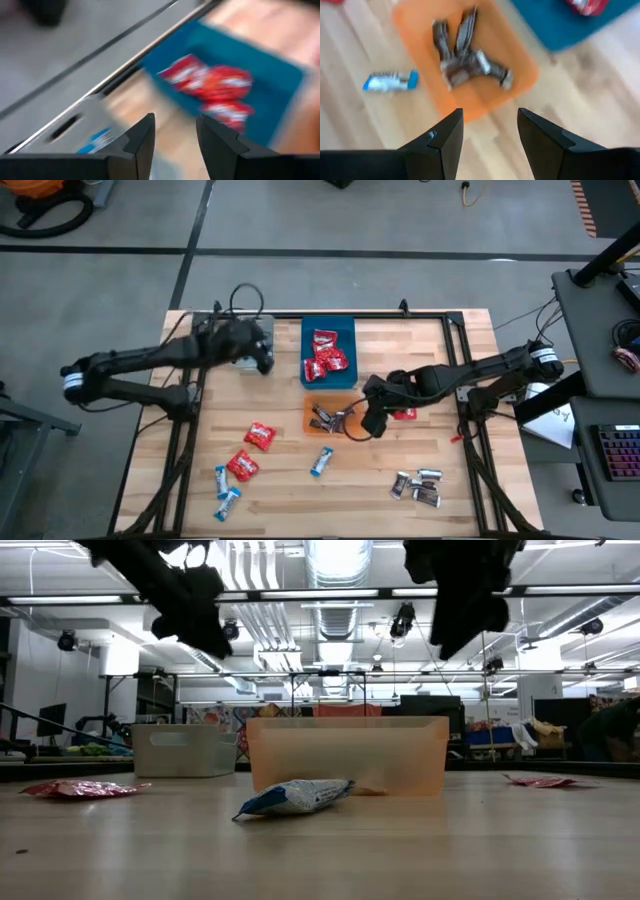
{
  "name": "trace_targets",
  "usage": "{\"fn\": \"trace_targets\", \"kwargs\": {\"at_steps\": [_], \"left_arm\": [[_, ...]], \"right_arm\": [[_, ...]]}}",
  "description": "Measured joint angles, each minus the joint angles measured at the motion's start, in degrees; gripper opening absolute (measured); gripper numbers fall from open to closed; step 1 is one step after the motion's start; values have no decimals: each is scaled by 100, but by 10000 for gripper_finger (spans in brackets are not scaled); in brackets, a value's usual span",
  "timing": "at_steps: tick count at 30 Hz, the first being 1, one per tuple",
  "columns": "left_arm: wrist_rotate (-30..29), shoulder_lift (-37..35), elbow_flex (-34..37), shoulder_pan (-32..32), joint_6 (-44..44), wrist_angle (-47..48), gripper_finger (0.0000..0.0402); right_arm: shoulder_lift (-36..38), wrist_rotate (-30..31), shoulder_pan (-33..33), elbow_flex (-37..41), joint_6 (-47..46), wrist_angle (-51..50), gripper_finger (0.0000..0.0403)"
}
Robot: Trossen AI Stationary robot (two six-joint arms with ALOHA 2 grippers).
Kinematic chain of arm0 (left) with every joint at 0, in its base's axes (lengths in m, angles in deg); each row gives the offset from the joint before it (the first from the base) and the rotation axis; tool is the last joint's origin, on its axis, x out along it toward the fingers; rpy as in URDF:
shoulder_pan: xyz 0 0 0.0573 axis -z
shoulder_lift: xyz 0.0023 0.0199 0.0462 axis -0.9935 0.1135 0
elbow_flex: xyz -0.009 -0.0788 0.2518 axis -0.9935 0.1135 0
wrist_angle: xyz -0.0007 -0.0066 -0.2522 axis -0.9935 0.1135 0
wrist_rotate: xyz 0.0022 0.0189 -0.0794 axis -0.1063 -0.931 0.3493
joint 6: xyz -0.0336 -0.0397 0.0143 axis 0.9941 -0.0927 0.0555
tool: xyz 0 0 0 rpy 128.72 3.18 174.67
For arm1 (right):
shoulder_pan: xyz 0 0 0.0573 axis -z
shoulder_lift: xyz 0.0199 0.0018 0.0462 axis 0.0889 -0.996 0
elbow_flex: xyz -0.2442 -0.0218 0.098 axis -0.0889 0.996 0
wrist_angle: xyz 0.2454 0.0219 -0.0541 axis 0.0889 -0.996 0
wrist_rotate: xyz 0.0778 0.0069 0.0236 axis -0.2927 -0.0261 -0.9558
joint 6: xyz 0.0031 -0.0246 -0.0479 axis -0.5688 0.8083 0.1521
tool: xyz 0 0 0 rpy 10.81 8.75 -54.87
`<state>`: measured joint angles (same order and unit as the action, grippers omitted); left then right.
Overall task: Sort candy
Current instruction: Put the brown chocolate bar into the orange bin
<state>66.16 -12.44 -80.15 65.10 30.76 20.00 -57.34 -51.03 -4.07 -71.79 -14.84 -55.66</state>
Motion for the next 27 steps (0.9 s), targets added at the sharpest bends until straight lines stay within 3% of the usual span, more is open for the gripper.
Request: {"fn": "trace_targets", "kwargs": {"at_steps": [7, 11, 17, 27], "left_arm": [[11, -595, 874, 1801, -652, -1382, 128], [17, -679, 1089, 2457, -993, -1688, 128], [7, -643, 1180, 2698, -1221, -1922, 128], [-160, -529, 1106, 2683, -1570, -2019, 128]], "right_arm": [[0, -123, -34, 9, -1368, -1486, 178], [0, -742, -181, 46, -2155, -2465, 178], [0, -1504, -634, 76, -3055, -2630, 178], [-11, -1900, -1853, 173, -4399, -2073, 178]]}}
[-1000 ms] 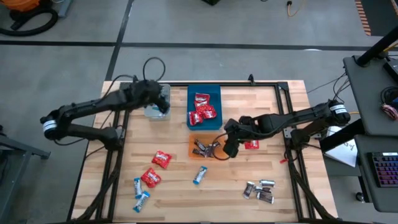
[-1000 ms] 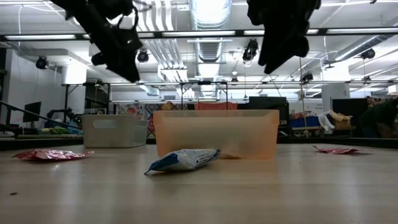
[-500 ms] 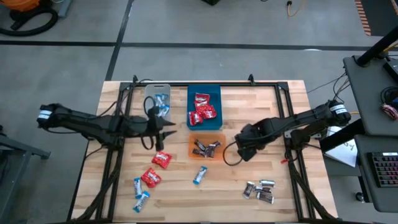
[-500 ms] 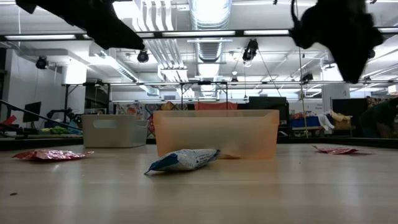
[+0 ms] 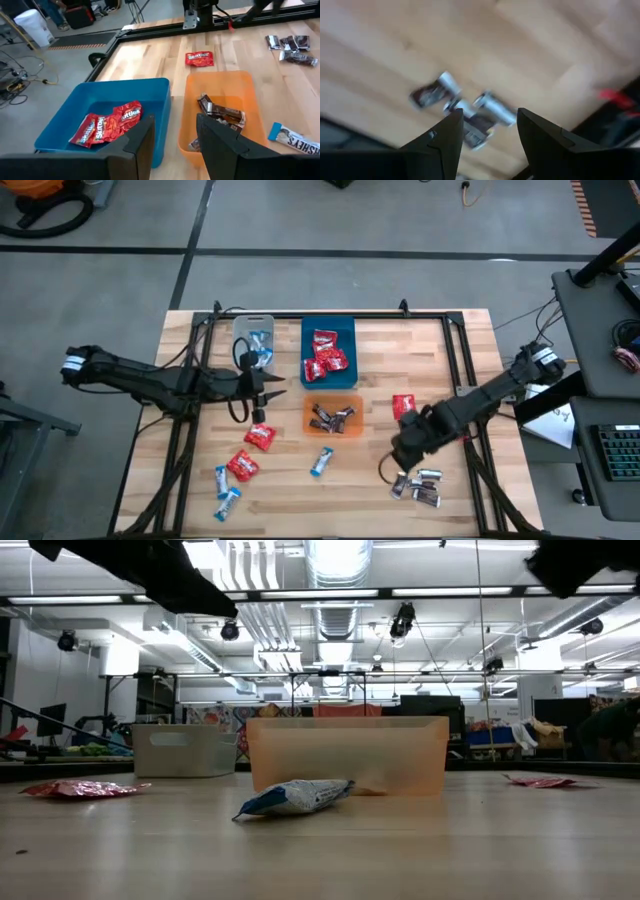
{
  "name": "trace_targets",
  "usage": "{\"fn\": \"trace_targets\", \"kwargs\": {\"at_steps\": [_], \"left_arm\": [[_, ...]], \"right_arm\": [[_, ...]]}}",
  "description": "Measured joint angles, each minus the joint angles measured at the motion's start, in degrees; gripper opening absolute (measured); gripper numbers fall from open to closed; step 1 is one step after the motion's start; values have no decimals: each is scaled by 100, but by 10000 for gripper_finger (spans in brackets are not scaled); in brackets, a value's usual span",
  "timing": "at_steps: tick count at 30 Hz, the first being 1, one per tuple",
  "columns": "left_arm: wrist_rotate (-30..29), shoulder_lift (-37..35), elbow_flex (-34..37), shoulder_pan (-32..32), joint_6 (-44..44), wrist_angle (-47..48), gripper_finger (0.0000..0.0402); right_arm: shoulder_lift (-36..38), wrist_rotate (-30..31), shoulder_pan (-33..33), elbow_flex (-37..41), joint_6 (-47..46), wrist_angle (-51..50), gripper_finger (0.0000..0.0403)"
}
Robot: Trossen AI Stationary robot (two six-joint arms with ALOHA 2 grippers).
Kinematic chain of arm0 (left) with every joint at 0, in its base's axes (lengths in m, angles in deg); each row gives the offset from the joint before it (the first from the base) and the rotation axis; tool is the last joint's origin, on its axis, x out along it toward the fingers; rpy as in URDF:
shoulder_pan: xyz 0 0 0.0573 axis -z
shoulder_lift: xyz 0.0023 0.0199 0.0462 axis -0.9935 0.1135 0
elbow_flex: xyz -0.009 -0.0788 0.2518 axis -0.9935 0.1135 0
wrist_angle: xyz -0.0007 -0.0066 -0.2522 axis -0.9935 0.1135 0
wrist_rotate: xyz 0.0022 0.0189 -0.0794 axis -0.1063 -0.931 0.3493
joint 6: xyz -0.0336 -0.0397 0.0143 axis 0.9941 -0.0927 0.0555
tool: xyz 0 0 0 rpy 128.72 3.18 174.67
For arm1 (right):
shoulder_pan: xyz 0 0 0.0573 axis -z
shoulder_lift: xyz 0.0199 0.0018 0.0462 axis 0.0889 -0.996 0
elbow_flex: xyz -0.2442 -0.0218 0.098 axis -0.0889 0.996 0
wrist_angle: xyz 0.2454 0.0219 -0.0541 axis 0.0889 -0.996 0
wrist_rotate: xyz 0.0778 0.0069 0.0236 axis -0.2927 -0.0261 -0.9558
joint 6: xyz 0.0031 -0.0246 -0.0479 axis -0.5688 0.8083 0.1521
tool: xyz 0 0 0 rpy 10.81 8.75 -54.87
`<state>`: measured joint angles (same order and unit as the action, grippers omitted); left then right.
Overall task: Sort candy
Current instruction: Put the brown chocolate bar into the orange bin
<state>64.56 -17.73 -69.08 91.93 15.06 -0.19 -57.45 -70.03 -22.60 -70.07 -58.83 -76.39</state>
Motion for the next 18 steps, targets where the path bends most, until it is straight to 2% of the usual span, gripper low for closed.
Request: {"fn": "trace_targets", "kwargs": {"at_steps": [5, 9, 11, 13, 18], "left_arm": [[-7, 107, -42, -2, -128, -179, 128], [-9, 242, -26, -2, -237, -600, 128], [-9, 334, -29, -2, -238, -672, 128], [-9, 430, -71, -2, -238, -676, 128], [-9, 650, -185, -2, -260, -669, 128]], "right_arm": [[-2, -105, -608, 244, -674, 853, 178], [-21, -94, -883, 566, -1899, 902, 178], [-62, -90, -997, 702, -2173, 945, 178], [-114, -115, -1100, 793, -2020, 1072, 178], [-311, -125, -1259, 893, -775, 1198, 178]]}}
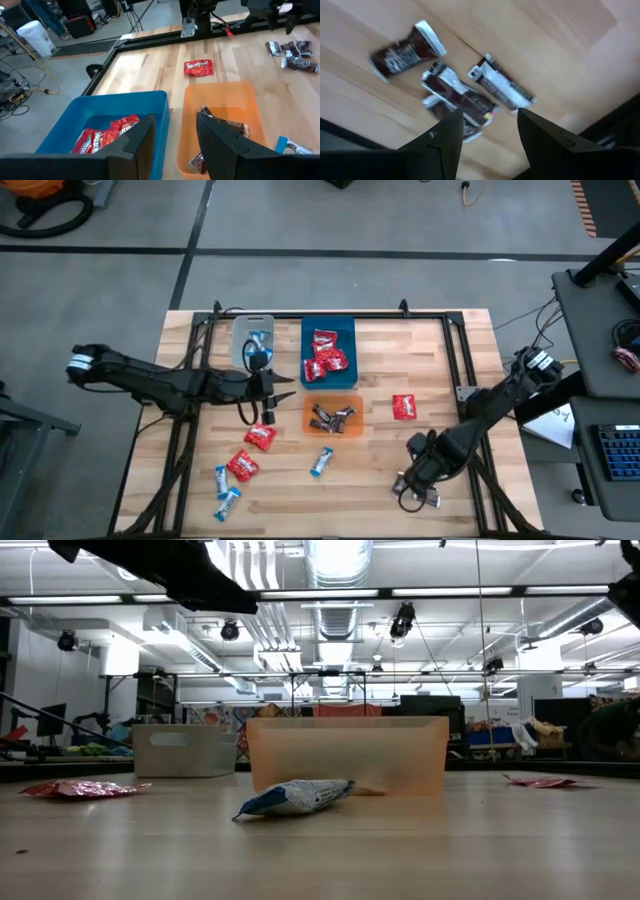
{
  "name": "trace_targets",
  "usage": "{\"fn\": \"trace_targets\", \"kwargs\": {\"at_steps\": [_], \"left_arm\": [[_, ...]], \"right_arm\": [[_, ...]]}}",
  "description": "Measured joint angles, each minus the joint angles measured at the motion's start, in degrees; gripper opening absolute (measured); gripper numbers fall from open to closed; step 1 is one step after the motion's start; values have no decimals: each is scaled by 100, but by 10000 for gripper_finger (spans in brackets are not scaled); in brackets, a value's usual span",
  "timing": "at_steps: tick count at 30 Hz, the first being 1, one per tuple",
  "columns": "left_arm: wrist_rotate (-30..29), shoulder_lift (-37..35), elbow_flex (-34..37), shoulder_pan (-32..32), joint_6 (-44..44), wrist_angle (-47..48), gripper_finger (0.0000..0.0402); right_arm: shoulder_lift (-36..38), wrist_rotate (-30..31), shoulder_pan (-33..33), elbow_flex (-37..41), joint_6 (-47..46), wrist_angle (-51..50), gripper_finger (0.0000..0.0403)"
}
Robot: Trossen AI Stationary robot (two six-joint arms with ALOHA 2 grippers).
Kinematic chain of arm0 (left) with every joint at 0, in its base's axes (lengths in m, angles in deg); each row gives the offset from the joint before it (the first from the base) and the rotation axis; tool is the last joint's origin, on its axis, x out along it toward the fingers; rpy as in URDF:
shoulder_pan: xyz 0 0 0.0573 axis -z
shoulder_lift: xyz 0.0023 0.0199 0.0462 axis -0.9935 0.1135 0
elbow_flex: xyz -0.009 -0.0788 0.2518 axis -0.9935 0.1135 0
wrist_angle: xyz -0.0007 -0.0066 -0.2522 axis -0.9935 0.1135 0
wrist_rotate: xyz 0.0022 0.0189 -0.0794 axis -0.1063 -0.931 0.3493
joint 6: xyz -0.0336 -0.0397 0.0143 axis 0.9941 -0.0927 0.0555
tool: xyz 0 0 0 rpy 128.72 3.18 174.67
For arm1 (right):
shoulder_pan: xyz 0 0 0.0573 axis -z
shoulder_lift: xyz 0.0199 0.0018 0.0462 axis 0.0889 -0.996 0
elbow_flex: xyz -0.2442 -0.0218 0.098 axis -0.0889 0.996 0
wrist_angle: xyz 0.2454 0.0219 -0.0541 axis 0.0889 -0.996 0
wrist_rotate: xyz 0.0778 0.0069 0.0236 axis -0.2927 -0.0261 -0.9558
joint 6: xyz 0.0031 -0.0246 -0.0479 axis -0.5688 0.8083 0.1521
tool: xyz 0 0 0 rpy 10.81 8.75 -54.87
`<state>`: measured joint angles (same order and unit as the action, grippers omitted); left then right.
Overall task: Sort candy
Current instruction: Put the brown chocolate bar into the orange bin
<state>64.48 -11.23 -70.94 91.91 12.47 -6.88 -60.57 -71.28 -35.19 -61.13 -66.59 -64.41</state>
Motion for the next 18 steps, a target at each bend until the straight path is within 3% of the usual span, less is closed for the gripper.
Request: {"fn": "trace_targets", "kwargs": {"at_steps": [10, 18], "left_arm": [[0, 517, -322, 0, -115, -5, 128], [0, 887, -535, 0, -251, -1, 128]], "right_arm": [[-858, -14, -252, -23, 2174, 73, 178], [-1442, 0, -285, -55, 2526, 38, 178]]}}
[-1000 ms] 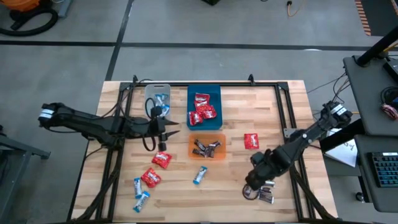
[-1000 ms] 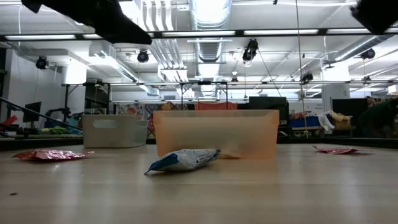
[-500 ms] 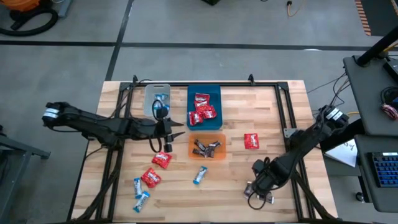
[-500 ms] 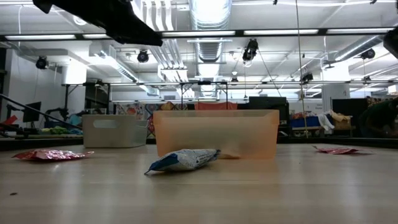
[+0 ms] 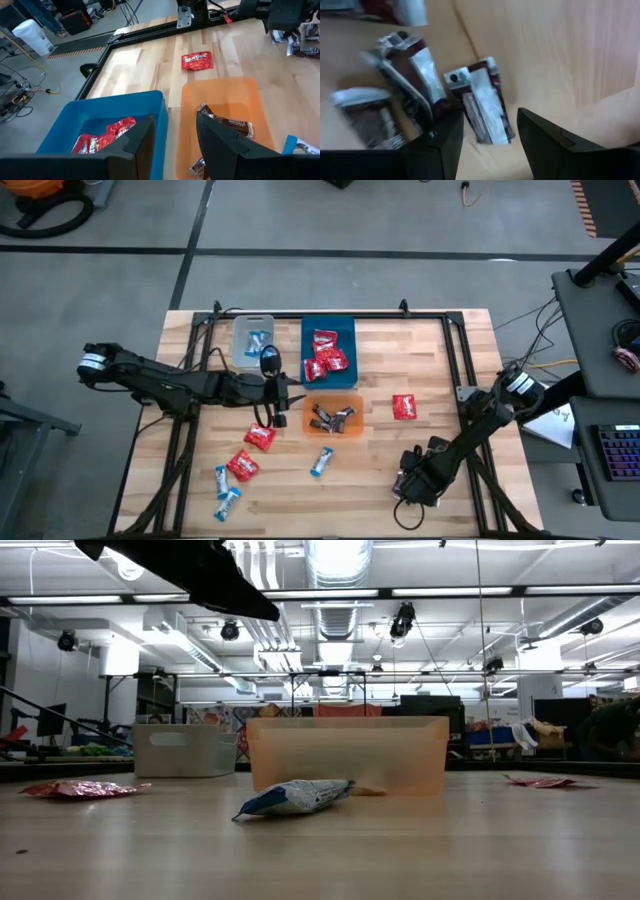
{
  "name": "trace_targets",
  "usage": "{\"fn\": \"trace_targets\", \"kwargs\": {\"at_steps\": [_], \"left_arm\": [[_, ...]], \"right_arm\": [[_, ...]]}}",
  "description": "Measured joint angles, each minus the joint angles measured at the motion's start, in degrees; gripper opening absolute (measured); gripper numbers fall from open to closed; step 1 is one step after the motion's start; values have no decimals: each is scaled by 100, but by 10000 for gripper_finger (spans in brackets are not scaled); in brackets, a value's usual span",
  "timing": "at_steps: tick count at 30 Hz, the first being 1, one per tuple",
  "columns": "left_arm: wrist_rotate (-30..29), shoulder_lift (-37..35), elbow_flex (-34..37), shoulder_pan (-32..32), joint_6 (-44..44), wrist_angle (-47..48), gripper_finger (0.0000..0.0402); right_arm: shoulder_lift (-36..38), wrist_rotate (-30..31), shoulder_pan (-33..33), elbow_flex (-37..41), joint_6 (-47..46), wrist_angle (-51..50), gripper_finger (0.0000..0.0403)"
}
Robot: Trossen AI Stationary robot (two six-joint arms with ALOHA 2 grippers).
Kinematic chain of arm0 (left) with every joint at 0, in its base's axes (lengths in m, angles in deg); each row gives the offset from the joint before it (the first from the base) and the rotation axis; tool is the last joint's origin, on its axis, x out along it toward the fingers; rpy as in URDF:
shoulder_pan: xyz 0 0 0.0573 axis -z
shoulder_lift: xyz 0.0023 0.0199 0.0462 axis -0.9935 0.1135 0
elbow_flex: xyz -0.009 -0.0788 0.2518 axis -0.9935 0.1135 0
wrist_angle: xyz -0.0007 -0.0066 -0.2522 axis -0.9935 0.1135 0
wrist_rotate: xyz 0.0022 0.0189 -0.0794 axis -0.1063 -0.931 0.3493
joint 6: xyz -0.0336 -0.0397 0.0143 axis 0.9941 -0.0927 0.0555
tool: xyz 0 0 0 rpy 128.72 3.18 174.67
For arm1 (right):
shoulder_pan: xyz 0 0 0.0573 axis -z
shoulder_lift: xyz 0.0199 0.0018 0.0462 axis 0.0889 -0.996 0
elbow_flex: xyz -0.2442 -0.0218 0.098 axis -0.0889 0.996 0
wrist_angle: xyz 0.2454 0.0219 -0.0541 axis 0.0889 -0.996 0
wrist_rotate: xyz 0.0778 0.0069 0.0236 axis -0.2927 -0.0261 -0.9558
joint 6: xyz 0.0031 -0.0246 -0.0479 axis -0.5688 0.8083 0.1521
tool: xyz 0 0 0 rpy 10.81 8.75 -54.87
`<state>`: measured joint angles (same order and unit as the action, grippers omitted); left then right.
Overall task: Sort candy
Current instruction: Put the brown chocolate bar into the orange bin
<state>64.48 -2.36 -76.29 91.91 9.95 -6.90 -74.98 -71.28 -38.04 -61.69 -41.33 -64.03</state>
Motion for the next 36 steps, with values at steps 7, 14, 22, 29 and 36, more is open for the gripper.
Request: {"fn": "trace_targets", "kwargs": {"at_steps": [7, 14, 22, 29, 36], "left_arm": [[0, 237, -101, 0, -27, 8, 128], [0, 274, -105, -2, -25, -4, 128], [2, 267, -108, -2, -18, 0, 128], [2, 267, -108, -2, 123, -2, 128], [15, 260, -179, 0, 253, 0, 128]], "right_arm": [[-199, -18, 4, -16, 158, 98, 138], [-161, 5, 26, -5, 148, 75, 23], [321, 267, 31, -27, -243, -584, 11], [1262, 1947, 139, -137, -740, -596, 11], [2083, 4555, 429, -143, 319, 413, 11]]}}
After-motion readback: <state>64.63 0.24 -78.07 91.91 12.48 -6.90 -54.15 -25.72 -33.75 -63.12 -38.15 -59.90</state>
